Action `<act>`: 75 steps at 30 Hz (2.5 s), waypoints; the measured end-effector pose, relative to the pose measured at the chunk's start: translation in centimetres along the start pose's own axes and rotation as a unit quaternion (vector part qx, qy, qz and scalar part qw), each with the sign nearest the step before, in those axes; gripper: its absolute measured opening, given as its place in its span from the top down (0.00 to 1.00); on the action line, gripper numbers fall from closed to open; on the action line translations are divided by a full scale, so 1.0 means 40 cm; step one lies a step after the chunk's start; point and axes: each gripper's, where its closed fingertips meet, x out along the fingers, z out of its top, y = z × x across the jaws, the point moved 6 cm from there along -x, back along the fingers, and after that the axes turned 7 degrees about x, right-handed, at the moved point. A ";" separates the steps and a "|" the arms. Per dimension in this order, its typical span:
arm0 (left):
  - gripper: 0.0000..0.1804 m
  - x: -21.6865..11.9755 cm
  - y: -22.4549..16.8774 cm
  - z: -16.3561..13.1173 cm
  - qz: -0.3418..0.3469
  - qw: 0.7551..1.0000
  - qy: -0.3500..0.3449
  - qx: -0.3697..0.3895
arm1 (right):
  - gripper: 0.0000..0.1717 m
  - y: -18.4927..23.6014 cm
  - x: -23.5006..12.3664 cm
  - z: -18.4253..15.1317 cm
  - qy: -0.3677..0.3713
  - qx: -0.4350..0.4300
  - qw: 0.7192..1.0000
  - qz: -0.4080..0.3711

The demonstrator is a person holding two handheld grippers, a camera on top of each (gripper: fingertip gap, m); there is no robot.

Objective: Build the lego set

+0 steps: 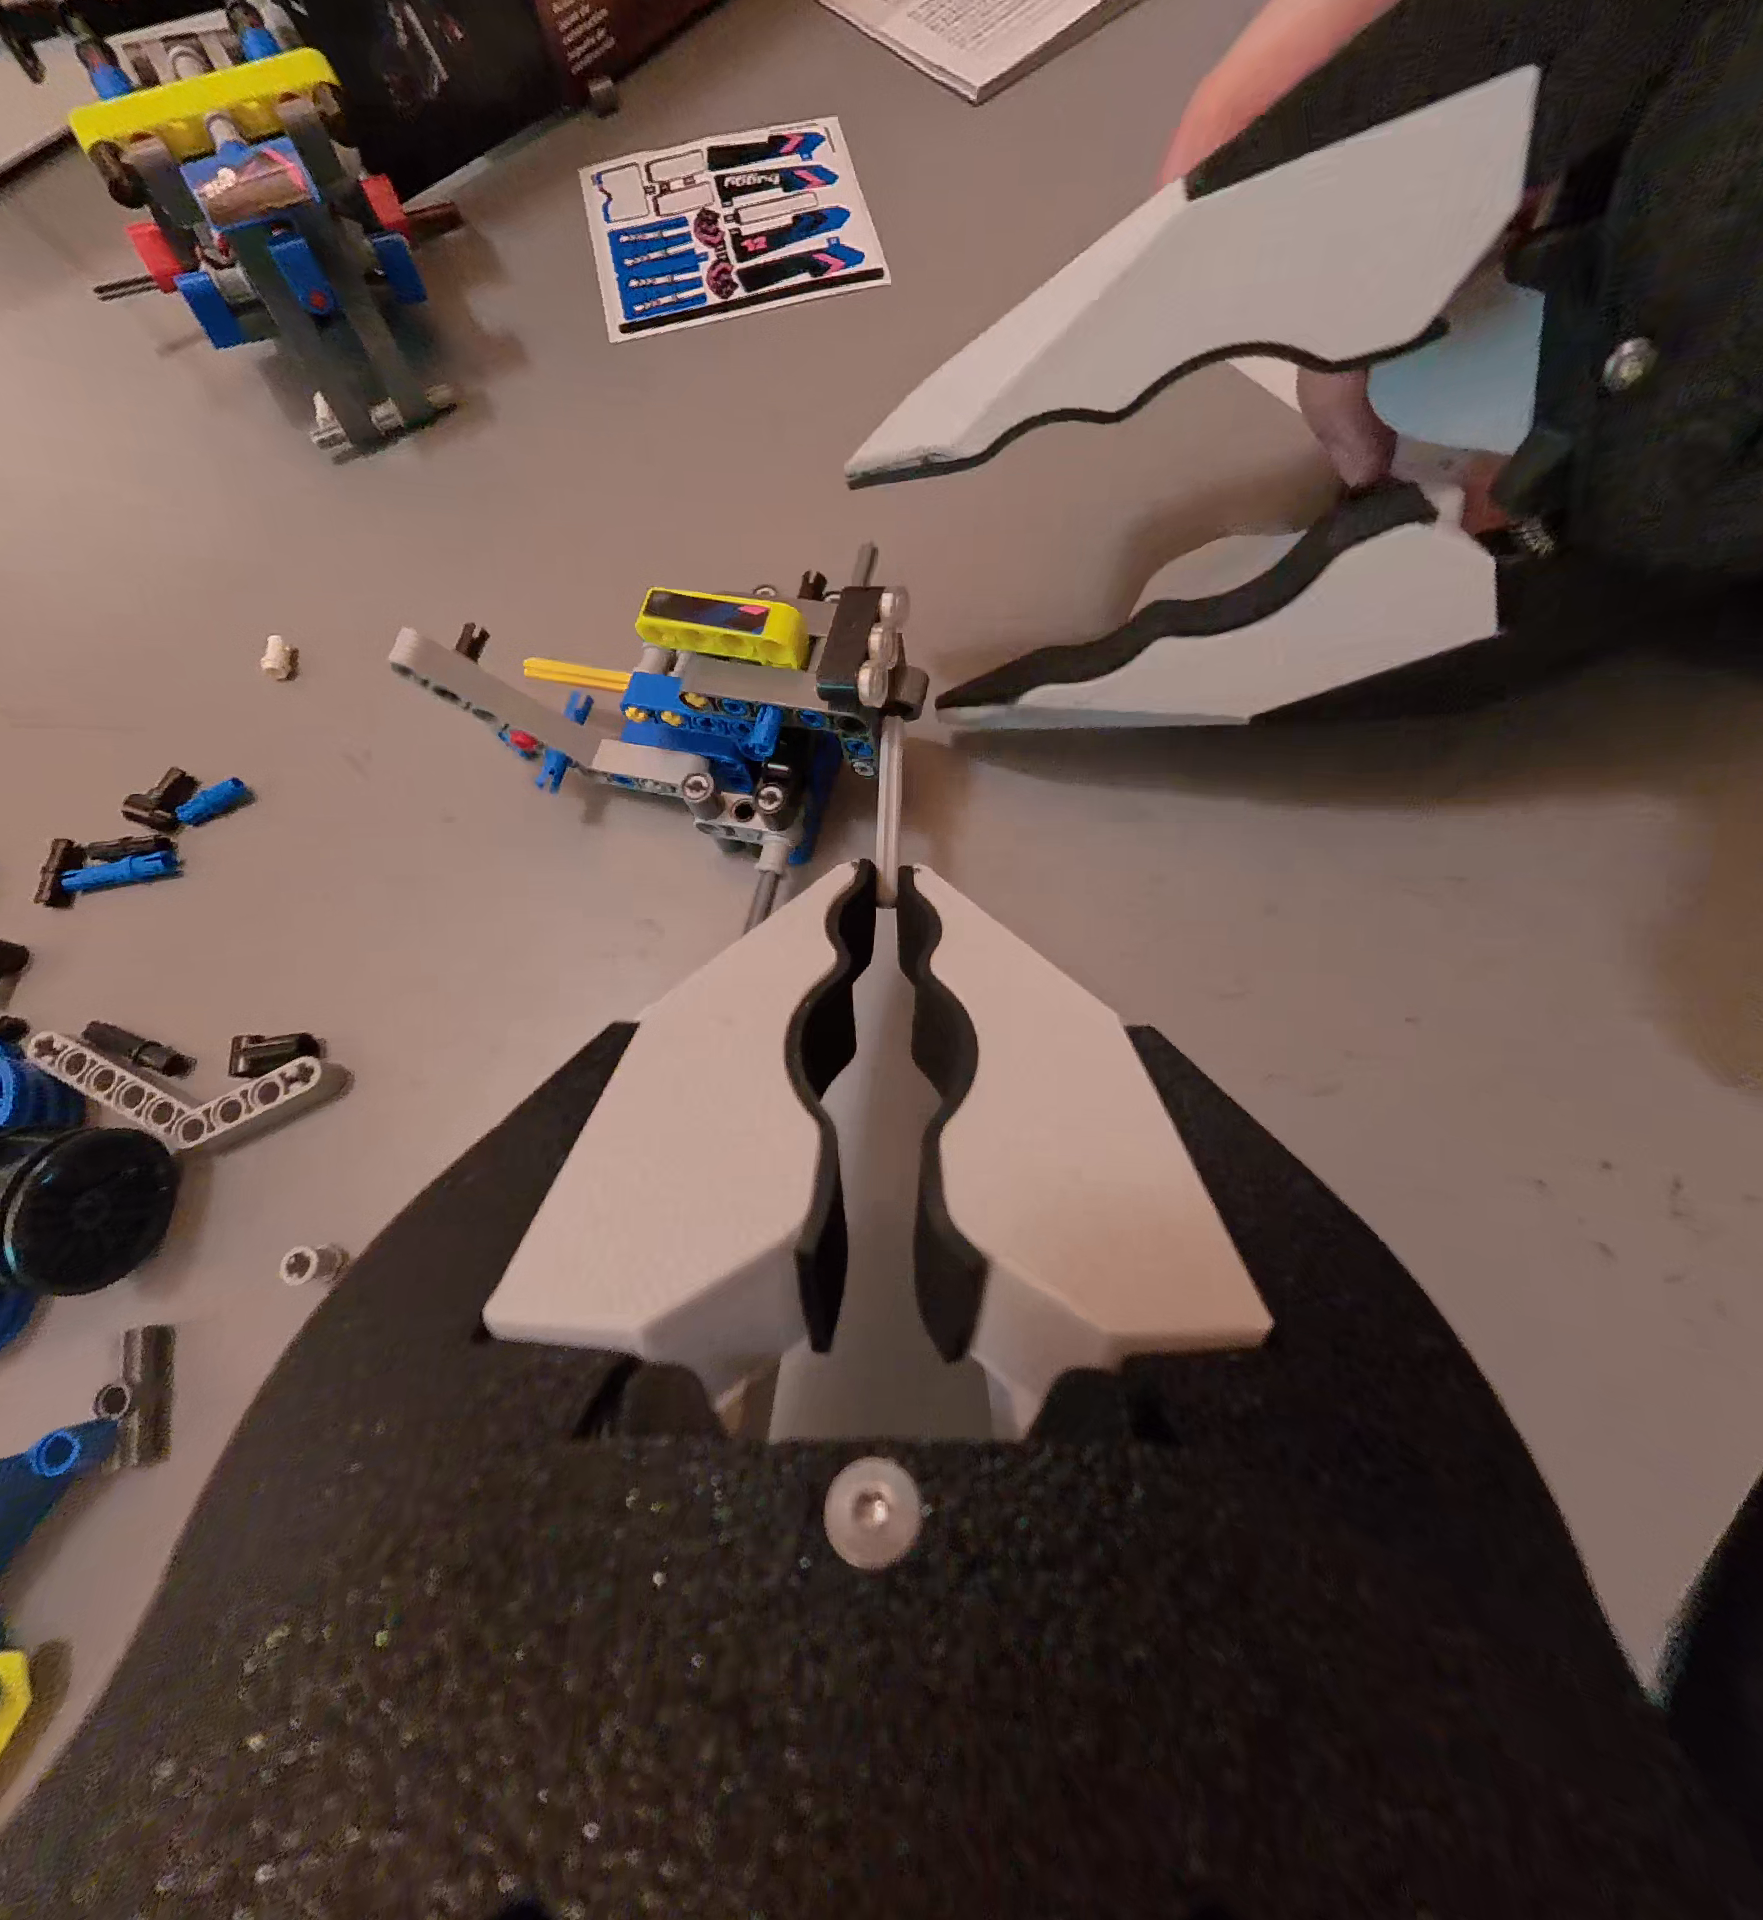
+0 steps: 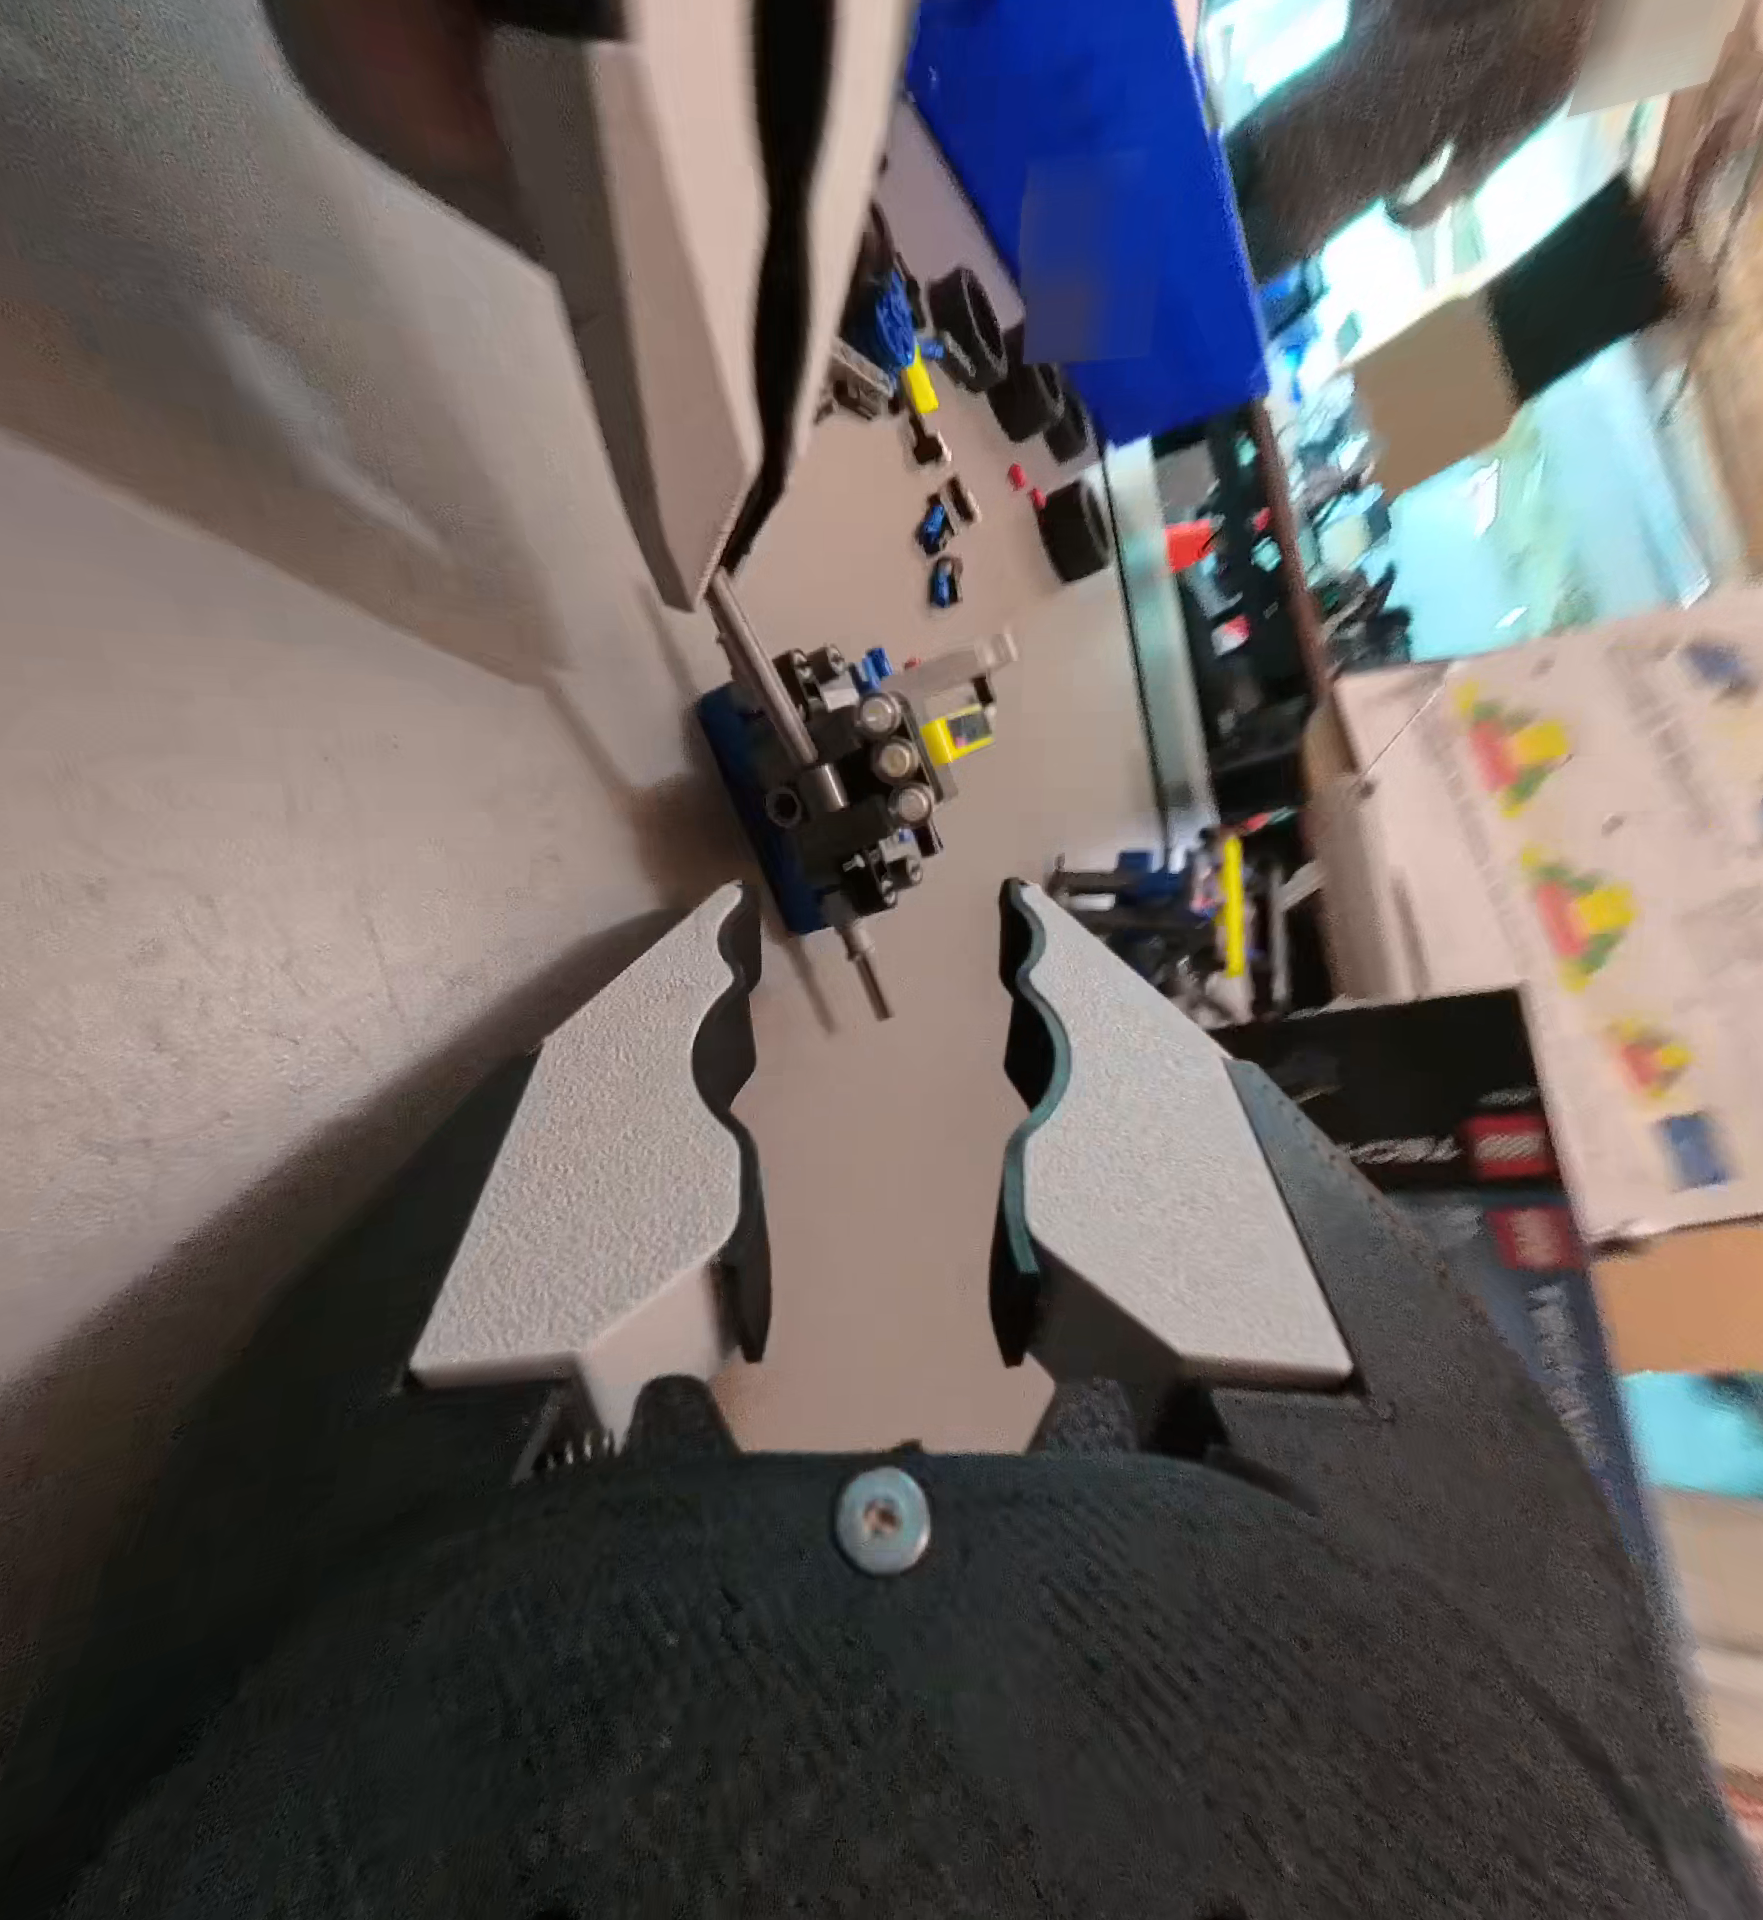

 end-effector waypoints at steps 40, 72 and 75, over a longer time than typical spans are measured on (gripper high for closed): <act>1.00 -0.021 0.060 -0.002 0.094 0.944 -0.027 0.316 | 0.81 -0.006 0.091 0.044 -0.063 -0.102 0.993 -0.013; 1.00 0.013 0.042 -0.019 0.276 0.790 -0.047 0.546 | 0.82 -0.008 0.091 0.035 -0.051 -0.079 0.995 -0.032; 1.00 0.016 0.049 -0.021 0.303 0.745 -0.029 0.594 | 0.82 -0.004 0.091 0.040 -0.052 -0.090 0.994 -0.033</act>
